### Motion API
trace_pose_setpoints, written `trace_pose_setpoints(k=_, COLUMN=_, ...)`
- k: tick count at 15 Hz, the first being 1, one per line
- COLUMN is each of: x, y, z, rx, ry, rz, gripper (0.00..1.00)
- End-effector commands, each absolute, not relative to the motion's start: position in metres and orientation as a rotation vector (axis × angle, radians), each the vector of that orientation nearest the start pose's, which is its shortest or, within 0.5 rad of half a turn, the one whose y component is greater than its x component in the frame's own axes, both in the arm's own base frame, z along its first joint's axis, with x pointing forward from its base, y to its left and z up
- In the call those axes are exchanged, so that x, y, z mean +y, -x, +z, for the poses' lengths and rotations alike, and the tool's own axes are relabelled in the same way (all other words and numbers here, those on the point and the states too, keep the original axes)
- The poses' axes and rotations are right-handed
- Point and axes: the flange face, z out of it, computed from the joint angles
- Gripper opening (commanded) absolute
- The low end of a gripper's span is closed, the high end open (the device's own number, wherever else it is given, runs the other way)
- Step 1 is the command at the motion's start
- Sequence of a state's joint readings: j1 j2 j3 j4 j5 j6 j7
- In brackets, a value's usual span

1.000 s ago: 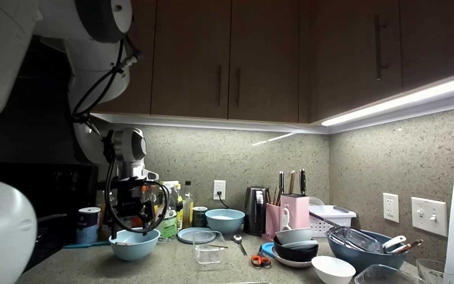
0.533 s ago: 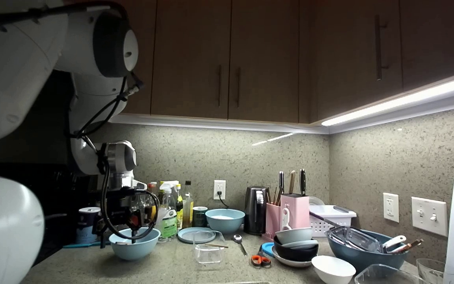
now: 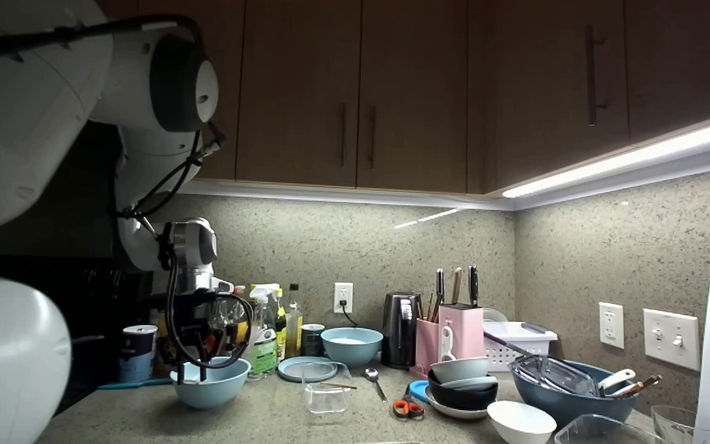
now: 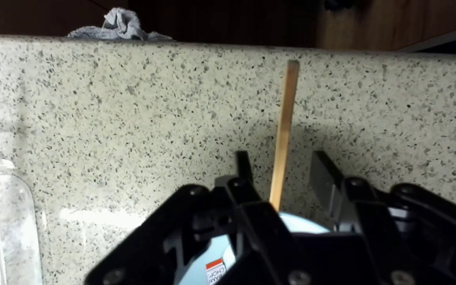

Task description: Move the chopstick from the bowl to the clear object

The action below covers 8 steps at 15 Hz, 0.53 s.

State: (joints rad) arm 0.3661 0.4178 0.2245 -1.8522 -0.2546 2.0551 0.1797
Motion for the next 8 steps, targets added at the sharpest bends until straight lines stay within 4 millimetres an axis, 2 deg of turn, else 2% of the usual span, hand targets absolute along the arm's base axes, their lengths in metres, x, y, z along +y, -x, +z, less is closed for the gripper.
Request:
trace_pose_setpoints(k=1, x=0.3246, y=-0.5269, z=0.2955, rx=-0.947, ry=3.189, rz=0.230, gripper=0.13)
trace_pose_setpoints(k=3, x=0.3233, y=-0.5287, z=0.2982, rx=-0.942, ry=3.181, rz=0.222, gripper=0.05)
trace_pose_setpoints(k=6, x=0.3212, y=-0.5314, z=0.3011, rx=-0.928, ry=3.182, rz=0.213, gripper=0.01)
trace_pose_setpoints(k=7, x=0.3201, y=-0.5314, z=0.3018, rx=-0.920, ry=3.195, rz=0.214, gripper=0.12)
trace_pose_setpoints(k=8, x=0.3241, y=-0.5312, z=0.2960, rx=-0.892, ry=3.196, rz=0.204, gripper=0.29)
